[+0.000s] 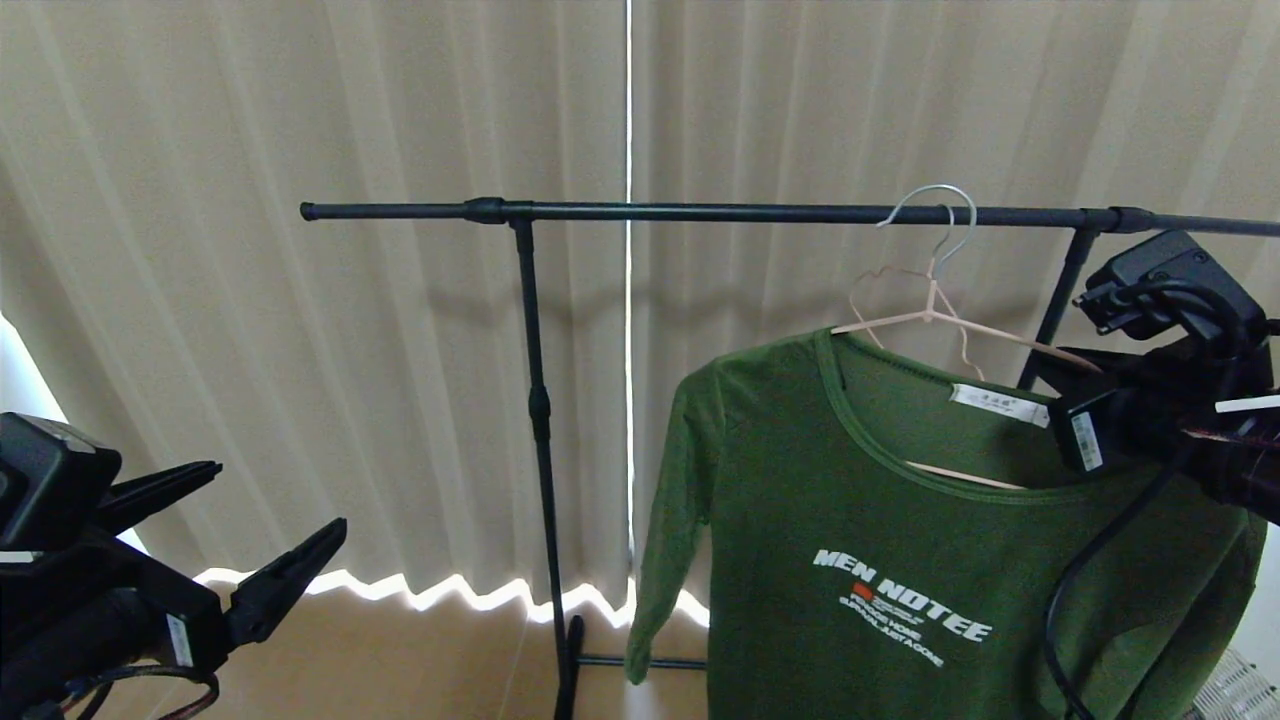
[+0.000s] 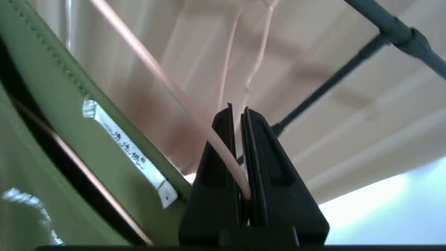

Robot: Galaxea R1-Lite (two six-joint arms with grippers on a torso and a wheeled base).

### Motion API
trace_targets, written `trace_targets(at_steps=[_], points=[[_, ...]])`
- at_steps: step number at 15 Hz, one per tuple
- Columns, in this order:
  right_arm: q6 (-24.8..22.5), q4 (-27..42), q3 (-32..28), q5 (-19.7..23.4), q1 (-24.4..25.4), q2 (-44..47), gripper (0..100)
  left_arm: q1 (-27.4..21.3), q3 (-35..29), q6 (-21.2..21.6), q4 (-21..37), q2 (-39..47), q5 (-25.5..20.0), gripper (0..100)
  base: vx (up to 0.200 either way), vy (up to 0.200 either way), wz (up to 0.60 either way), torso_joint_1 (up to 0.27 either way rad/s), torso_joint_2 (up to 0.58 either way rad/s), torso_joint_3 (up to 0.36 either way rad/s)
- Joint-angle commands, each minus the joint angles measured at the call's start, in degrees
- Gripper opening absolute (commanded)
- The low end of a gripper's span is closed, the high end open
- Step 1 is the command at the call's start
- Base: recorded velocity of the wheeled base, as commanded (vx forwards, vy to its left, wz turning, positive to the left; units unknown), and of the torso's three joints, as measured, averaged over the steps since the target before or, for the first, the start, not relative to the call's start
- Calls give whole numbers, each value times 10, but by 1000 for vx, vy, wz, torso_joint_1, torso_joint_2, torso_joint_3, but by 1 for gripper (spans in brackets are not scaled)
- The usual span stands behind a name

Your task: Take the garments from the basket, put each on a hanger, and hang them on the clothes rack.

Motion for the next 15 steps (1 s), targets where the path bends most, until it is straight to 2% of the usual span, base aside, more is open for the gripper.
trace_targets(at_steps=[1,14,15], points=[[0,-1,0,0,0,1,0,1,-1,0,0,3,0,100,200,0,0,-7,2,2],[0,0,-5,-2,-1,10,0,-1,2,2,0,5,0,100,200,0,0,3,0,3],[-1,1,-14,-12,-12,22,0,-5,7,6,0,3,0,100,0,0,0,0,0,0]])
